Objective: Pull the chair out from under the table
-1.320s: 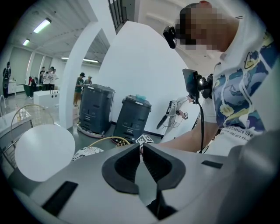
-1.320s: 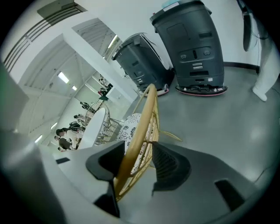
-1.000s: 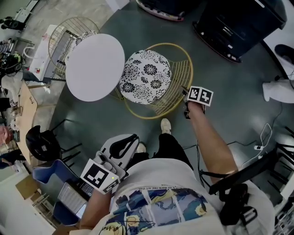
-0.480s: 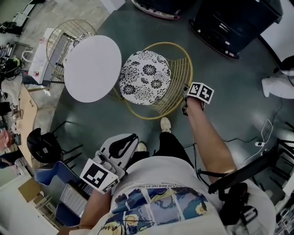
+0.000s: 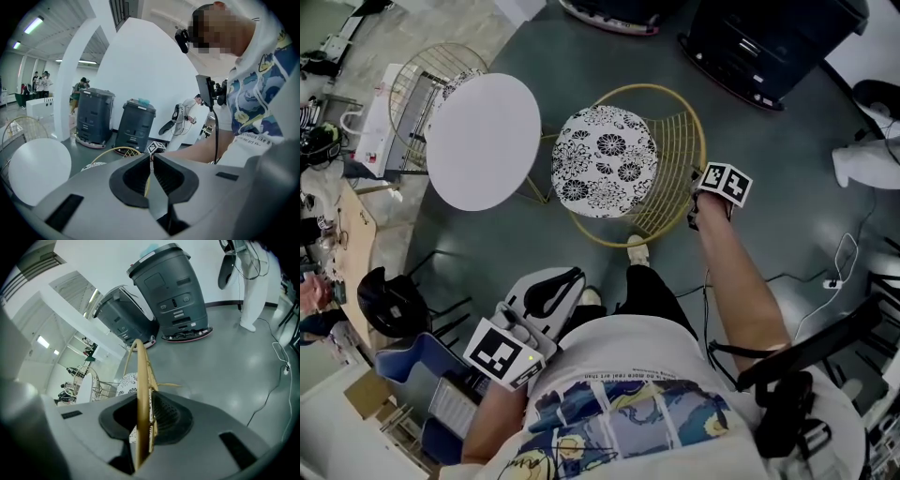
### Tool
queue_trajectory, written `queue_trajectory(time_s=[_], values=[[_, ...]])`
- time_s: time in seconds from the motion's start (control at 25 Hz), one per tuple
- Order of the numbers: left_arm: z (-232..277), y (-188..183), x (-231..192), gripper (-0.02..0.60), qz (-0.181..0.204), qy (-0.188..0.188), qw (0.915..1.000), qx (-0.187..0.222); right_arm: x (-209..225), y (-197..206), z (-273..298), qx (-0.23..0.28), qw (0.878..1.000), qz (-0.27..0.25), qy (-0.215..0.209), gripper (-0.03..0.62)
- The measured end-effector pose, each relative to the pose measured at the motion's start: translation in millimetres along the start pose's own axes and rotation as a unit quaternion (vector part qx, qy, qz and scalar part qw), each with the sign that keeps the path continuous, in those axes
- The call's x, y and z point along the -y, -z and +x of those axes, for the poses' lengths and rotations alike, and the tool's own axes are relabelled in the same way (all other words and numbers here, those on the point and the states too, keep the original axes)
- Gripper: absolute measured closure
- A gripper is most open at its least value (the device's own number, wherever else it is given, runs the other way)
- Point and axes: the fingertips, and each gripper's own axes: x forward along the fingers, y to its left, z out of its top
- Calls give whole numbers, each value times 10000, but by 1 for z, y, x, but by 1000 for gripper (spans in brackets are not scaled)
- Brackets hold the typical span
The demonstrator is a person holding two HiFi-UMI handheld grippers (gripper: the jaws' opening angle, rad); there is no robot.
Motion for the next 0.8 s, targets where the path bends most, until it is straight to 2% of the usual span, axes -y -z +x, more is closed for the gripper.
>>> queue_trajectory(time_s=[0.8], values=[[30,2,17,561,207,562,9978,-280,96,-39,-45,399,9979,374,359,528]])
